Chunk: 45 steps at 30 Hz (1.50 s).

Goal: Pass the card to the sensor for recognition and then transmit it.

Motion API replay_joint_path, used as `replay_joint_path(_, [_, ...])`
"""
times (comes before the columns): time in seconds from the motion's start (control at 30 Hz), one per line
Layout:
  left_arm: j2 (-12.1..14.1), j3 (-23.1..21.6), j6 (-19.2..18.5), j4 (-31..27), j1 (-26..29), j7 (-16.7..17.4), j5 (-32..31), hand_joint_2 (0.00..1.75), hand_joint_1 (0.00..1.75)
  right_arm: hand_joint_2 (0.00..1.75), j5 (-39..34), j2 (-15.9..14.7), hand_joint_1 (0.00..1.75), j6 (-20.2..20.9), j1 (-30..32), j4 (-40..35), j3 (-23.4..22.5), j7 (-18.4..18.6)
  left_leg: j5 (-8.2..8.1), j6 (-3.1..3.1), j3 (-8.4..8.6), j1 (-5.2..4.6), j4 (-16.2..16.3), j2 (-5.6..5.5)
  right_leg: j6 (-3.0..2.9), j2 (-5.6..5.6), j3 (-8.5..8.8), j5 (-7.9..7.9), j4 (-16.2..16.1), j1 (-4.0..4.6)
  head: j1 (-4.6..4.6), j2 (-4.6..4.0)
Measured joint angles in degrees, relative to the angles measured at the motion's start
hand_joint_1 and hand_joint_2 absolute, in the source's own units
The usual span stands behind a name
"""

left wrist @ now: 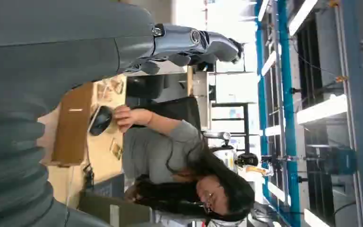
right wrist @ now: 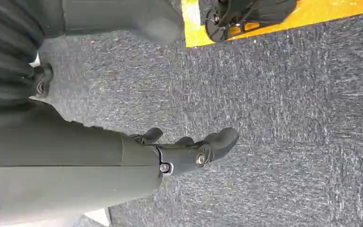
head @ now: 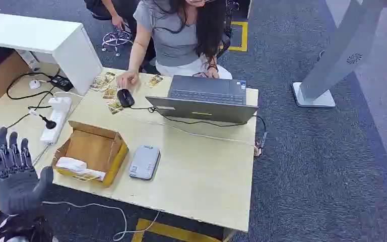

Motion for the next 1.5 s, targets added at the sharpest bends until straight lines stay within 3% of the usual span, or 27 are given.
replay_joint_path(0.3, [6.3, -5.6, 5.4, 1.1, -7.3, 5.6, -13.6, 1.75, 0.00, 1.75, 2.1, 0.1, 0.00, 0.1, -0.6, 0.9, 0.0, 1.2, 0.02, -0.02, 0.00, 0.00, 0.0, 0.00, 0.01, 0.03, 0.07, 0.02, 0.0, 0.00, 0.02, 0.00])
replay_joint_path(1.5, [23.5, -24.7, 9.2, 28.8, -35.5, 37.4, -70.3, 1.75, 0.00, 1.75, 8.9, 0.2, 0.00, 2.4, -1.3, 2.1, 0.9, 5.6, 0.05, -0.04, 0.00, 0.00, 0.0, 0.04, -0.01, 0.10, 0.04, 0.04, 0.1, 0.00, 0.02, 0.00])
